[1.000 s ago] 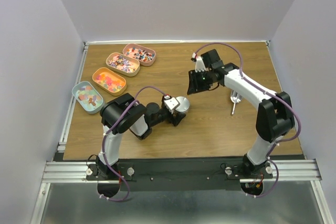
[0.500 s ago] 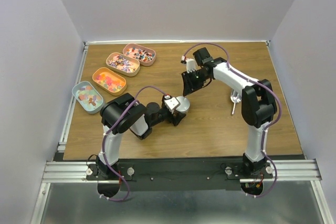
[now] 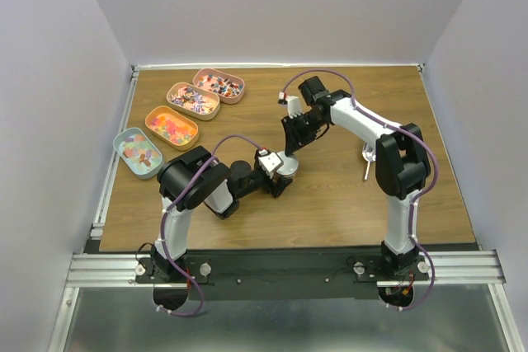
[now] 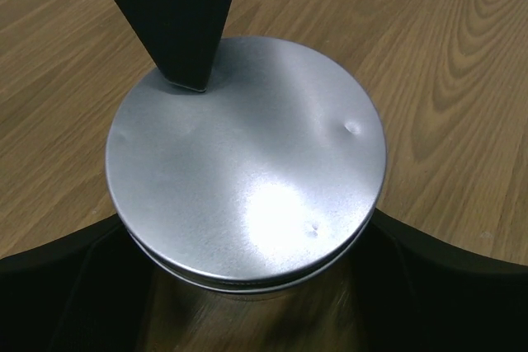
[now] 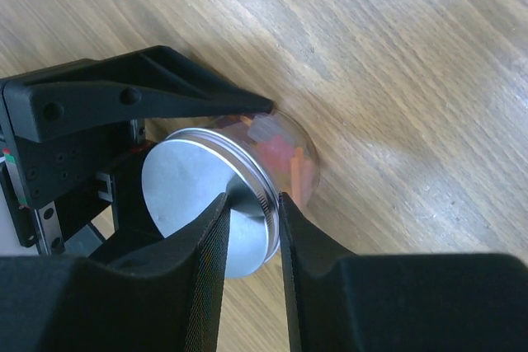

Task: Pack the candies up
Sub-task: Screw the bottle lid onto the packing bottle.

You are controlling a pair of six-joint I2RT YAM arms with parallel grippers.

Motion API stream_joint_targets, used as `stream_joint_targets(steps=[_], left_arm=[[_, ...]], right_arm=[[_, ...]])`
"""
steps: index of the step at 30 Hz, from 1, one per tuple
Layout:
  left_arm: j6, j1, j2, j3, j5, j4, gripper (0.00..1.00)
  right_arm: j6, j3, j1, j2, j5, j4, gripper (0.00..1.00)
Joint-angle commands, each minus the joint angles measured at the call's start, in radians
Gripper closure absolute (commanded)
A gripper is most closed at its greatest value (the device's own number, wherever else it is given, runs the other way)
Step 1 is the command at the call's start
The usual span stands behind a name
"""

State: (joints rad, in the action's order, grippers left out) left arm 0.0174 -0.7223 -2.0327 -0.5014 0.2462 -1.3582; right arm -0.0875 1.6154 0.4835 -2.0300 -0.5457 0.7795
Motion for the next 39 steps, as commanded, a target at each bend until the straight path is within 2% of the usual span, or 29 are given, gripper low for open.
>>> stream_joint_targets(steps=[1,8,12,19,21,27,29,32,34,35,37,39], left_arm=[[0.032,-0.005,0.003,-0.006,-0.015,-0.165,0.32],[0.027,-0.006,0.003,-0.009,-0.021,-0.157,0.32],[0.026,-0.005,0.005,-0.014,-0.027,-0.145,0.32],[0.024,-0.006,0.006,-0.016,-0.03,-0.137,0.32],[0.023,-0.005,0.006,-0.017,-0.028,-0.137,0.32],[0.021,-0.006,0.006,-0.019,-0.03,-0.133,0.32],[0.019,-0.006,0.006,-0.019,-0.03,-0.133,0.32],[0.023,-0.005,0.006,-0.014,-0.035,-0.134,0.32],[0.023,-0.006,0.009,-0.012,-0.035,-0.134,0.32],[0.023,-0.006,0.011,-0.012,-0.036,-0.133,0.32],[0.026,-0.006,0.008,-0.012,-0.033,-0.134,0.32],[0.026,-0.006,0.008,-0.014,-0.03,-0.134,0.32]], right_arm=[[-0.015,0.025,0.018,-0.041,0.021,0.049,0.64],[0.0,-0.012,0.046,-0.003,0.099,0.112,0.74],[0.028,-0.061,0.053,0.017,0.136,0.153,0.75],[0.113,-0.232,0.053,0.109,0.049,0.161,0.76],[0.159,-0.261,0.053,0.123,0.036,0.158,0.79],[0.313,-0.405,0.066,0.209,-0.051,0.041,0.79],[0.313,-0.41,0.066,0.224,-0.053,0.033,0.78],[0.309,-0.359,0.044,0.258,0.105,0.063,0.72],[0.284,-0.313,-0.029,0.264,0.095,0.092,0.66],[0.255,-0.29,-0.049,0.264,0.086,0.095,0.59],[0.226,-0.207,-0.074,0.246,0.085,0.104,0.52],[0.192,-0.14,-0.074,0.208,0.064,0.118,0.5]])
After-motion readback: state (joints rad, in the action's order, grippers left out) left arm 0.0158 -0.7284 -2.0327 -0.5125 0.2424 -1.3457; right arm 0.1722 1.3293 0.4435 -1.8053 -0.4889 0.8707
